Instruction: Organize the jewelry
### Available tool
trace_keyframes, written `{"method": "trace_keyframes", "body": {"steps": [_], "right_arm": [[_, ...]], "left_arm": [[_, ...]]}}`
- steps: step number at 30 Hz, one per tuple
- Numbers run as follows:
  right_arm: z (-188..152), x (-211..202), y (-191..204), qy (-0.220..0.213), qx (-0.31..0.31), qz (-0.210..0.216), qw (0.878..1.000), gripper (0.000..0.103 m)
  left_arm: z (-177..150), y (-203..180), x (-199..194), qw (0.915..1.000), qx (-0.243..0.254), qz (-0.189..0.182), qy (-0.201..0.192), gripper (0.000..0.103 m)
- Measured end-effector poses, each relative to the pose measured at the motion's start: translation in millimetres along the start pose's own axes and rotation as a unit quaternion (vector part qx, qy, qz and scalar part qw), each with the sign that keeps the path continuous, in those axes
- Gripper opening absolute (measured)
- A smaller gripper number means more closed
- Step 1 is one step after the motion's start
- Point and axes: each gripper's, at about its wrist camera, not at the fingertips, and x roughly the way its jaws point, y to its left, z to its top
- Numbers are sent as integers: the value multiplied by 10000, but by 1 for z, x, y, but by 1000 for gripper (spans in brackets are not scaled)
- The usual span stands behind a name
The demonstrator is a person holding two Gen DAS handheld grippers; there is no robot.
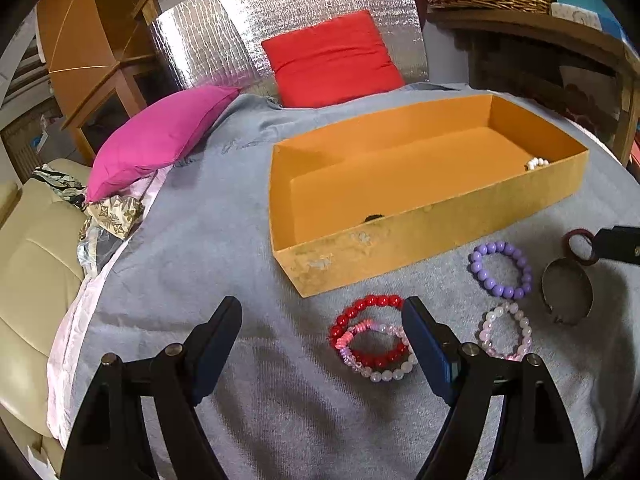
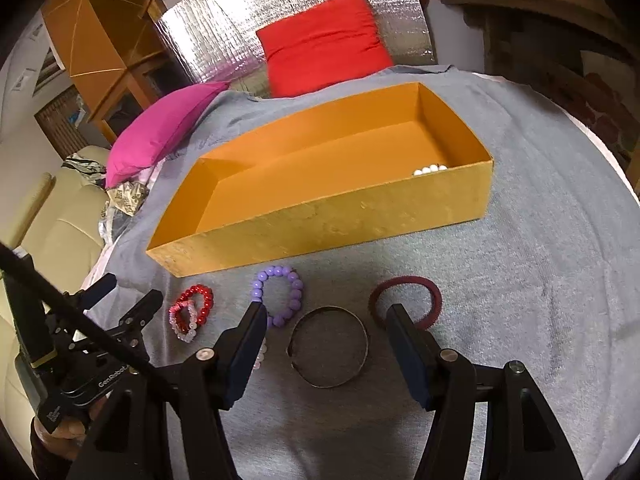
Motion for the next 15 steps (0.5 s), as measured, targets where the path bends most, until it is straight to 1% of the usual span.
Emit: {"method": "trace_keyframes", "body": {"steps": [4, 8, 11, 13, 15], "right_arm": [[0, -3, -11, -6, 23, -104, 9999, 65], [3, -8, -35, -27, 306, -200, 9993, 64], [5, -10, -50, -20, 500, -342, 9982, 64], [6, -9, -55, -1, 578, -346, 9977, 64], [7, -7, -56, 38, 603, -369, 9975, 62]], "left_arm": [[-4, 4, 4, 9997, 2, -179, 159, 83], [-10, 13, 10, 9993, -47, -212, 304, 83], [-13, 20, 14, 9988, -132, -251, 388, 82], [-16, 26, 15, 9982, -235, -311, 451, 82], [-18, 32, 17, 9974, -341, -363, 521, 82]]}}
